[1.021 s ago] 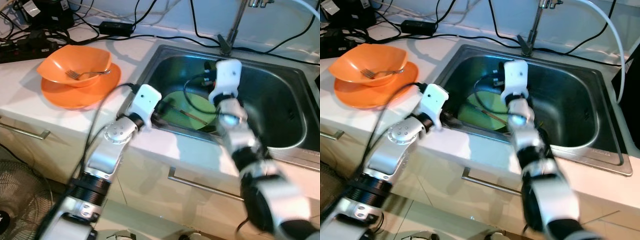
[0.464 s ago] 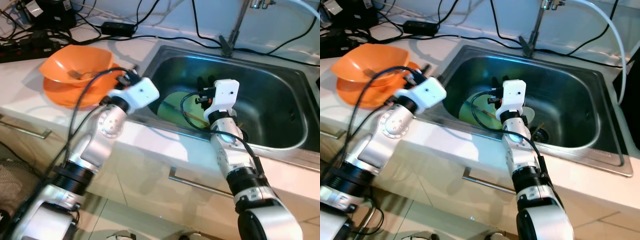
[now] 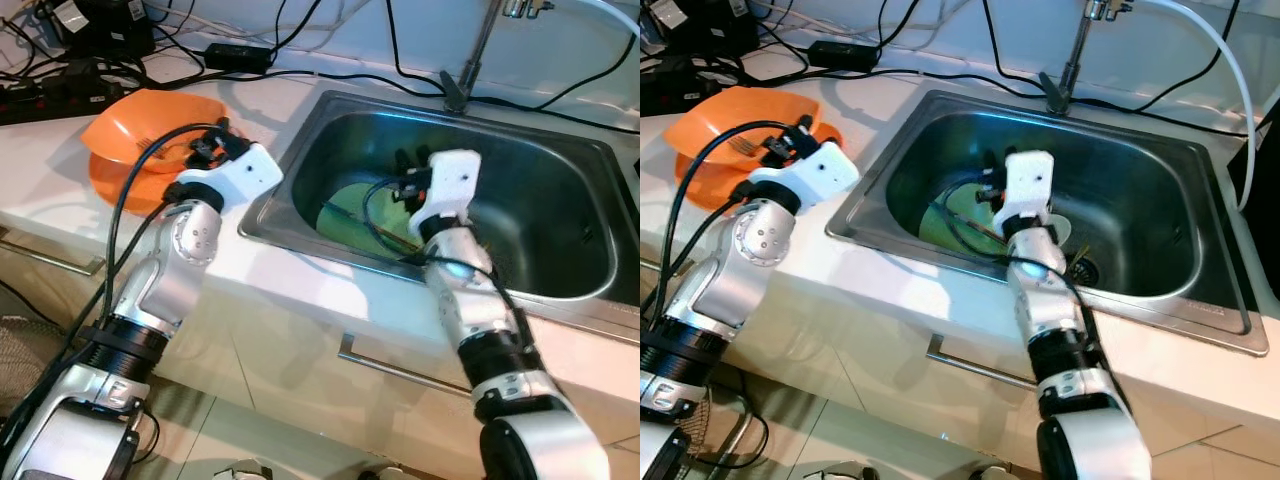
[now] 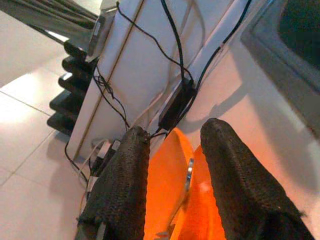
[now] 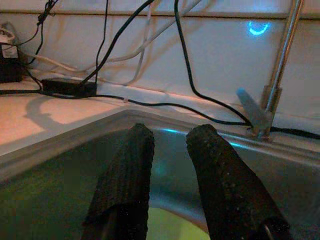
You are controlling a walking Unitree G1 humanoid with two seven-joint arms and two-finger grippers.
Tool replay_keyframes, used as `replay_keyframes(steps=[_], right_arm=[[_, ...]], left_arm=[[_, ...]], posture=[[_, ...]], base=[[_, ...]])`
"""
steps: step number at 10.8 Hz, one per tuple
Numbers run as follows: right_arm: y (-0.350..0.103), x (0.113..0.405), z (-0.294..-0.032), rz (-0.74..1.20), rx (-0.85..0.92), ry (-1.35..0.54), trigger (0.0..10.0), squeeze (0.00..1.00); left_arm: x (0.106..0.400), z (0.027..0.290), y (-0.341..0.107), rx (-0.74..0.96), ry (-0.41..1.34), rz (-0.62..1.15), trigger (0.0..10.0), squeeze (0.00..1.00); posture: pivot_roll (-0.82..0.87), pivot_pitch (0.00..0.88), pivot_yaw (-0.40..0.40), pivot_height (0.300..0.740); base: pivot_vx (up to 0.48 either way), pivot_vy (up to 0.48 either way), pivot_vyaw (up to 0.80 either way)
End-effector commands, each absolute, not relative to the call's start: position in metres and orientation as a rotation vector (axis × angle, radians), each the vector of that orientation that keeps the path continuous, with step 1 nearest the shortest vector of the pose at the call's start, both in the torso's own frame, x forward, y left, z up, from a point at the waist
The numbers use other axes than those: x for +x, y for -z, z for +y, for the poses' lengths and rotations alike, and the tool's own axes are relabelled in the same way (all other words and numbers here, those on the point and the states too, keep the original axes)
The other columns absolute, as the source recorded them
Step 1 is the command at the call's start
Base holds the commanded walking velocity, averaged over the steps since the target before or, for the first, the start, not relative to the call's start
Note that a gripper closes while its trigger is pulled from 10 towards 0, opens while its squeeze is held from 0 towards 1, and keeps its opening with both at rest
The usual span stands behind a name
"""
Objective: Kitchen organization
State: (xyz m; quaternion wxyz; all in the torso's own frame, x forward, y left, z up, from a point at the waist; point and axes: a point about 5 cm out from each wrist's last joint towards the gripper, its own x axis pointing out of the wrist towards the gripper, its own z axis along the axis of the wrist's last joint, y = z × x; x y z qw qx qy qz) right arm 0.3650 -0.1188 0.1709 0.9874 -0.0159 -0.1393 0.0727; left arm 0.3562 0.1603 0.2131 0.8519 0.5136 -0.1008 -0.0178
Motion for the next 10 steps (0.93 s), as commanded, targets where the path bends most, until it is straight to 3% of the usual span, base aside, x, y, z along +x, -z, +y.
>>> replay_keyframes(steps=[1,6,10], right_arm=[[-0.180,0.367,-0.119,-0.304,-0.040,-0.147,10.0,0.00],[-0.174,0.365,-0.112,-0.267,-0.024,-0.162,10.0,0.00],[-0.175,0.365,-0.116,-0.264,-0.027,-0.148,10.0,0.00]], left_arm=[[0.358,0.162,-0.221,1.091,0.014,-0.220,10.0,0.00],[0.364,0.177,-0.220,1.191,-0.048,-0.150,10.0,0.00],[0.377,0.171,-0.220,1.137,-0.009,-0.139,10.0,0.00]], posture=[[0.09,0.039,-0.041,0.740],[0.09,0.057,-0.039,0.740],[0.08,0.056,-0.035,0.740]], base=[[0.000,0.000,0.00],[0.000,0.000,0.00],[0.000,0.000,0.00]])
